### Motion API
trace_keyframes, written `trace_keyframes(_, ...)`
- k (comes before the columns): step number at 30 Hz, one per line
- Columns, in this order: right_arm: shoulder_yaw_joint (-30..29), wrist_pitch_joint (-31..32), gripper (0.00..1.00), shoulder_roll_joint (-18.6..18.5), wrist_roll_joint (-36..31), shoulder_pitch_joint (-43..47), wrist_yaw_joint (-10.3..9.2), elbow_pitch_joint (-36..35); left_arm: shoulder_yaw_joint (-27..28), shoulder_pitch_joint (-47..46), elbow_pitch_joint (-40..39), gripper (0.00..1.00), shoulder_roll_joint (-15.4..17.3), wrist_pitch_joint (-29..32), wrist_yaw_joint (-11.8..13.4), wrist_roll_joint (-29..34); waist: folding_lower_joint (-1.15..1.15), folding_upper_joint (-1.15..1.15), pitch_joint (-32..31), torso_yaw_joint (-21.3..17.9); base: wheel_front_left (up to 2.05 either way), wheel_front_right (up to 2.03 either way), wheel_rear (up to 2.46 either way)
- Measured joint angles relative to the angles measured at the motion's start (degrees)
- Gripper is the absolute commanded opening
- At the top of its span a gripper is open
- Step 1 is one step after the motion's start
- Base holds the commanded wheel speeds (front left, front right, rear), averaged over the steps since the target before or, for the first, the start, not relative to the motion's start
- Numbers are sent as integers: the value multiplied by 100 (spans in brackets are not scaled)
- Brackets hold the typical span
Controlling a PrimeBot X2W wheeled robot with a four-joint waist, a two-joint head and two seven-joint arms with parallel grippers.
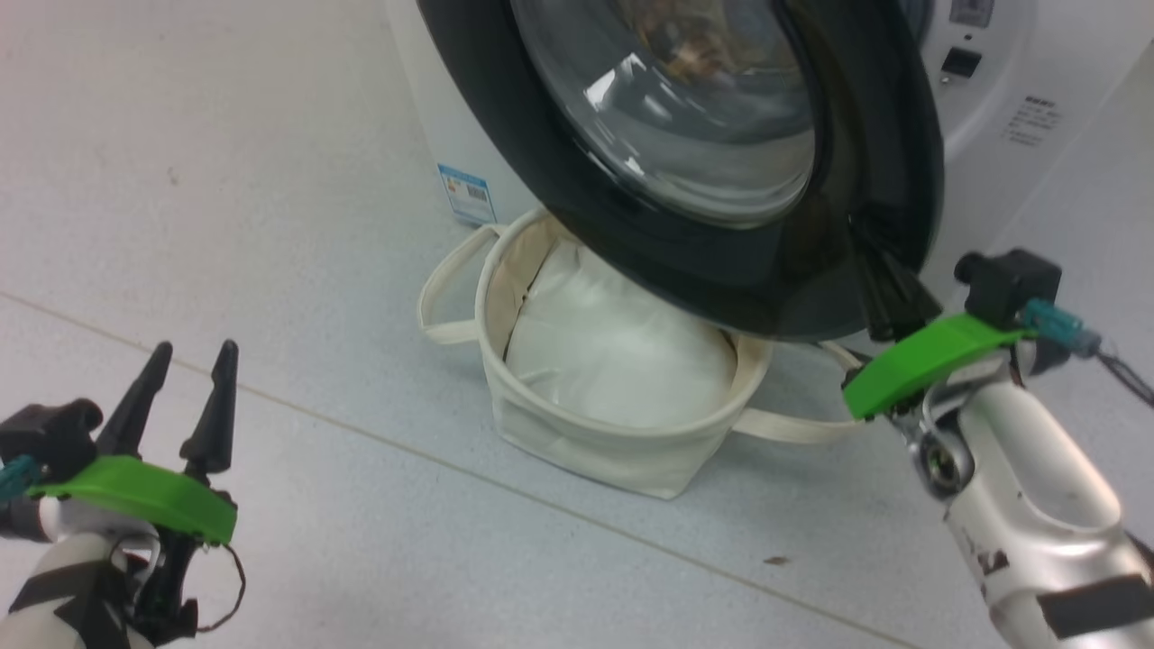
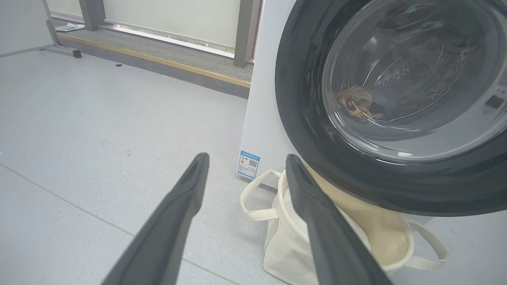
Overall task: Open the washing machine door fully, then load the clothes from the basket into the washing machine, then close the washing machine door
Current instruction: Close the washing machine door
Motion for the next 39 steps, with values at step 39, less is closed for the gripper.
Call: trace_keyframes(39, -1970, -44, 0, -162, -1132, -2074, 9, 926, -85, -434, -230, 100, 102, -1, -1, -250, 0, 0, 752, 150, 0, 0, 0)
